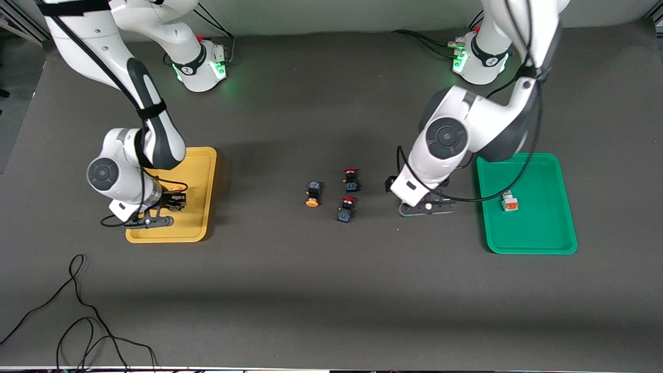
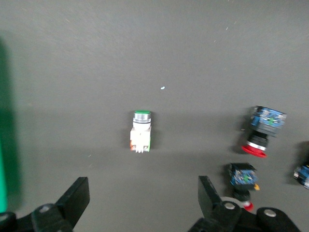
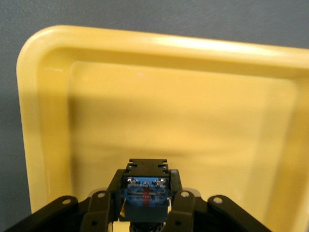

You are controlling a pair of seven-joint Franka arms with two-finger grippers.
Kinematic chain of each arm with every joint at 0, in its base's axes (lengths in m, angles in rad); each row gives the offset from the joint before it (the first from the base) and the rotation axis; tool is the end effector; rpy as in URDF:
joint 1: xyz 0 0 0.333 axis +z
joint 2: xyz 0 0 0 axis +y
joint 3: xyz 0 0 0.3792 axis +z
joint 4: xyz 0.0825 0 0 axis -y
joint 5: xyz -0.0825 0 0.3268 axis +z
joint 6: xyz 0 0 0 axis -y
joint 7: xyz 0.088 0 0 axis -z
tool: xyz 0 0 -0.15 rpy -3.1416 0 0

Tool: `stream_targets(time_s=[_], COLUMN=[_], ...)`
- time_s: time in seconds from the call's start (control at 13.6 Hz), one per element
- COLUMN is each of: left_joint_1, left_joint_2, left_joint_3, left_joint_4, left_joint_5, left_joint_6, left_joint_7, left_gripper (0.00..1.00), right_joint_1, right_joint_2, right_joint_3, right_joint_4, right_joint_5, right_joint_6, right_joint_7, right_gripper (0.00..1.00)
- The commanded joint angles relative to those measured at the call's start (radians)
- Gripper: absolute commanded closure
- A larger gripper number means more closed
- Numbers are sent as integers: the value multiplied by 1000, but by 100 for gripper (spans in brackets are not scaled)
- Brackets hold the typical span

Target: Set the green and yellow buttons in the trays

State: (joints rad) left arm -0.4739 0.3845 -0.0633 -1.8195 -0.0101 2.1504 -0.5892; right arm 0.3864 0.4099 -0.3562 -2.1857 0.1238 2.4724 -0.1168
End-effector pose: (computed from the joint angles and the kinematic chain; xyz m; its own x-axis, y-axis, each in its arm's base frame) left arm 0.5263 -0.3100 0.3726 0.9962 0.0617 -0.0618 0.0616 -0.9981 -0.0030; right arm 0.5373 0.0243 0.2646 0.9933 0.0633 -0.0964 0.0694 -0.9957 0.0612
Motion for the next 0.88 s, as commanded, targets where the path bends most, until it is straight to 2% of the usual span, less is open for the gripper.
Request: stream_targets(time_s=[0.0,0.07,0.15,0.22,0.29,0.44,0.51,0.66,0.81], left_joint_1=[-20,-31,-32,-34,-34,-34,-32,-28,-25], left_joint_2=[48,74,95,120,143,184,191,185,180], left_joint_3=[19,19,20,19,19,22,22,25,26], left_joint_4=[-109,-119,-126,-127,-127,-126,-126,-123,-121], left_joint_5=[21,28,30,30,30,30,30,30,30], left_joint_6=[167,196,222,247,275,348,354,339,335], left_joint_7=[-17,-18,-18,-18,-18,-18,-18,-17,-17], left_gripper=[0,0,0,0,0,0,8,36,64], right_joint_1=[6,6,6,6,8,8,9,28,28], right_joint_2=[30,32,30,21,9,-29,-69,-164,-200], right_joint_3=[2,5,5,5,5,5,6,-3,-4], right_joint_4=[1,3,4,3,3,9,14,33,110], right_joint_5=[50,50,50,50,51,59,71,71,71], right_joint_6=[43,42,34,33,30,-31,-70,-154,-296], right_joint_7=[-37,-37,-37,-37,-35,-30,-23,-15,41], right_gripper=[100,100,77,19,0,0,0,0,0])
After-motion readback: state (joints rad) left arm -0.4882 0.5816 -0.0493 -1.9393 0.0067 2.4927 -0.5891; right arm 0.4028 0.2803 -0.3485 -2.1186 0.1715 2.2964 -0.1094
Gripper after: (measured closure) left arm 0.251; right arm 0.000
